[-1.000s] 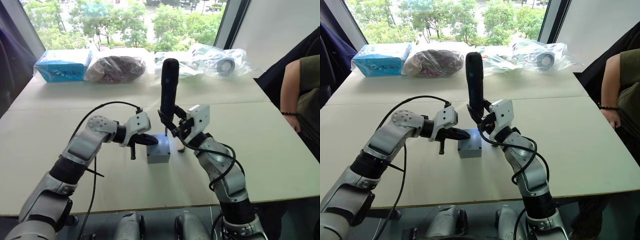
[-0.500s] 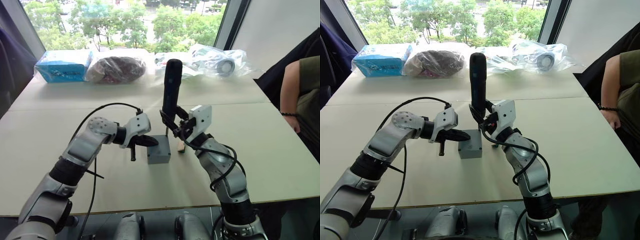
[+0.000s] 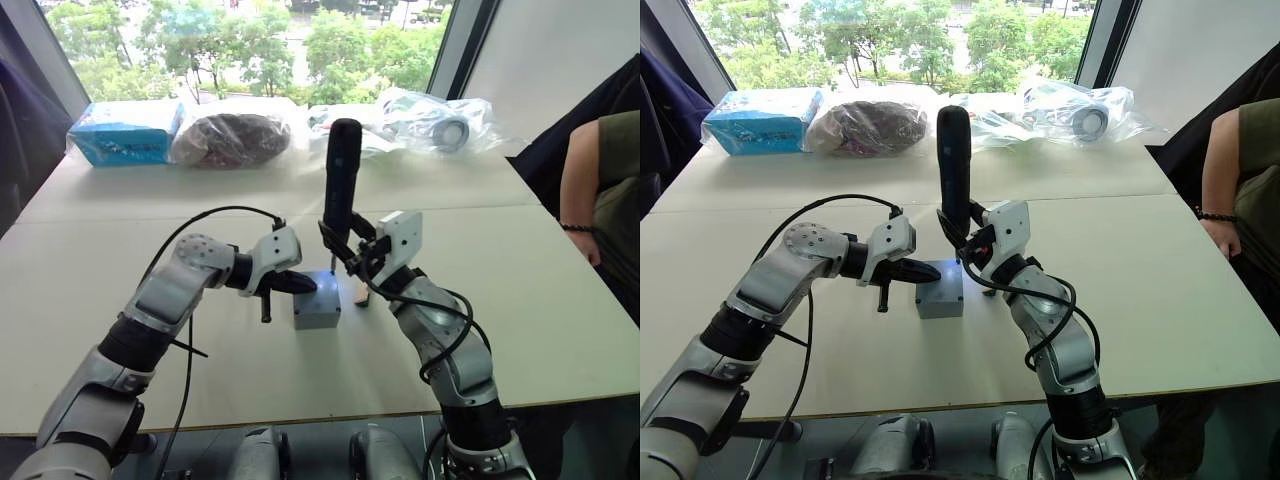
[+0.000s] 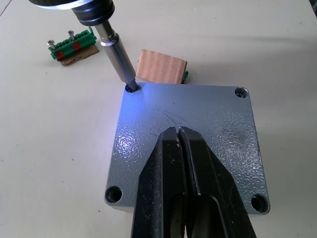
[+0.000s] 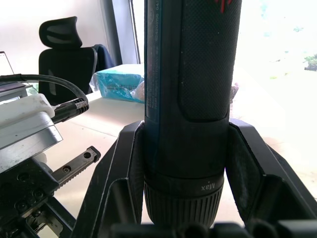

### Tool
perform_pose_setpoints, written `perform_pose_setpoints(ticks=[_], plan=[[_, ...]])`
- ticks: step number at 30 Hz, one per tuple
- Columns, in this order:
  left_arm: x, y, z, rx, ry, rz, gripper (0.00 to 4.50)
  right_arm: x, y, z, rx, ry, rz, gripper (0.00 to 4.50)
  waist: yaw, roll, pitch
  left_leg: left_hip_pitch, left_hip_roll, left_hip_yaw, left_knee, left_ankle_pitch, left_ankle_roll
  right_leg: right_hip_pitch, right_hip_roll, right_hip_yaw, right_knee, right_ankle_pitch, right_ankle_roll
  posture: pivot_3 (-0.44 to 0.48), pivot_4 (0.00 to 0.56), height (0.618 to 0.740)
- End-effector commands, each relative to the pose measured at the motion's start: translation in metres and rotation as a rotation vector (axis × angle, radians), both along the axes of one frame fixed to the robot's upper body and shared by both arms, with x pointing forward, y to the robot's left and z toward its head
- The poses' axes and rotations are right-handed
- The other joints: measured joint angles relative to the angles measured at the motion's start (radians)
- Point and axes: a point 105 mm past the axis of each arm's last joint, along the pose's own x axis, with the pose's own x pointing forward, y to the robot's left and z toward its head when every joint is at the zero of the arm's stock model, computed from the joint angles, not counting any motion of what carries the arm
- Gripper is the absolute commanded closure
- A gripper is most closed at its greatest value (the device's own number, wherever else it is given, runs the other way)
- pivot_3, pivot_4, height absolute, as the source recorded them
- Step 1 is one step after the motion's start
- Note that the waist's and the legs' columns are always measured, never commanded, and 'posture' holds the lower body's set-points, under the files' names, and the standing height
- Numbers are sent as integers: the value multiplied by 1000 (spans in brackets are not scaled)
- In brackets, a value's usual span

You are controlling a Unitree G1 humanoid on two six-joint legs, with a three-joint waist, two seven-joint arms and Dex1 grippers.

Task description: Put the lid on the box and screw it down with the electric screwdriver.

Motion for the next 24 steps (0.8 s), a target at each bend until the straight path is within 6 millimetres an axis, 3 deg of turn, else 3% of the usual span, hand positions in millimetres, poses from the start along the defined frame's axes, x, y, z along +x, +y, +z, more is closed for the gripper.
perform_pose_setpoints(ticks=[1, 7, 10, 14, 16, 20, 24], plan=[[-1, 4, -7, 34, 14, 9, 4500, 1, -2, -58, -83, 219, -11, 2794, 0, 0, 0, 0, 0, 0, 0, 0, 0, 0, 0, 0, 0, 0, 0, 0, 150, 740], [-1, 4, -8, 35, 17, 9, 4500, 1, -2, -54, -79, 203, -11, 2794, -1, 0, 0, 0, 0, 0, -1, 0, 0, 0, -1, 0, -1, 0, 0, 0, 150, 740], [-1, 5, -9, 44, 15, 11, 4500, 1, -1, -36, -66, 129, -2, 2794, -1, 1, 0, 0, 0, 0, -2, 0, 0, 0, -1, 0, -2, 0, 0, 0, 150, 740], [0, 9, -5, 40, 11, 14, 4500, 0, -12, 40, -5, -113, 0, 2794, -2, 4, 3, -2, -1, 0, -3, 0, 0, -2, -2, 0, -2, 0, 0, 0, 150, 740], [2, 10, -1, 22, 15, 23, 4500, -2, -19, 67, 27, -169, -4, 2794, -2, 7, 8, -4, -1, 1, -2, 0, 0, -5, -4, -1, -2, 1, -1, 0, 150, 740], [5, 7, 14, -91, 67, 36, 4500, 0, -59, 141, 131, -262, -23, 2794, 4, 11, 15, -24, -2, 1, 1, 5, -1, -21, -4, -2, 4, 2, -2, 0, 150, 740], [4, -5, 40, -240, 98, 20, 4500, 7, -100, 169, 220, -181, -86, 2794, 8, 13, 17, -35, -2, -1, 5, 7, -1, -27, -3, -9, 5, 5, 1, 0, 150, 740]])
